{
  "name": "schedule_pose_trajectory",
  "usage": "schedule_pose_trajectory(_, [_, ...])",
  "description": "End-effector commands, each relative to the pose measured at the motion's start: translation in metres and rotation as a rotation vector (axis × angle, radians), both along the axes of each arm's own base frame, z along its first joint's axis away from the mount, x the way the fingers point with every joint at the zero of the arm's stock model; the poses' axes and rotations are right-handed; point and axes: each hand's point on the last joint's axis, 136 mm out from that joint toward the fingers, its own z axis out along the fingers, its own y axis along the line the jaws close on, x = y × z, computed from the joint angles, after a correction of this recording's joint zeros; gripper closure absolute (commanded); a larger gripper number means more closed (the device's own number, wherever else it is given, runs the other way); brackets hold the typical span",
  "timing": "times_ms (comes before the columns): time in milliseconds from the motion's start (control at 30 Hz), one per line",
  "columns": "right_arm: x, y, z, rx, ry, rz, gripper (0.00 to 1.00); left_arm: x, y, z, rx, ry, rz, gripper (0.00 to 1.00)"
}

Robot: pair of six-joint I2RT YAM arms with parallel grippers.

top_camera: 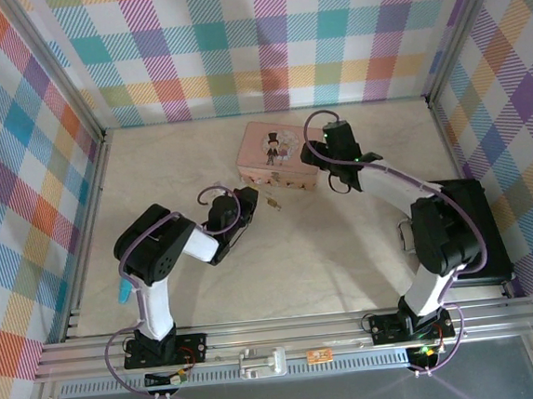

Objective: Unlock the padlock with the key

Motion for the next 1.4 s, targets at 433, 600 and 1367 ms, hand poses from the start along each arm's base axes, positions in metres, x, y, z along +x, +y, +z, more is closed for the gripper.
schedule_pose_trajectory(433, [-0.089, -0.043, -0.004, -0.283, 0.071, 0.194, 0.21, -0.073, -0.041, -0.027, 0.389, 0.211, -0.574, 1.0])
schedule_pose_trajectory(600, [-0.107, -0.058, -0.008, -0.314, 0.067, 0.171, 0.18, -0.072, -0.045, -0.034, 0.489, 0.239, -0.624, 1.0])
schedule_pose_trajectory(1367, [-0.077, -0.129, -0.021, -0.434, -0.033, 0.065, 0.11, -0.034, -0.025, 0.004, 0.64, 0.144, -0.47, 0.09])
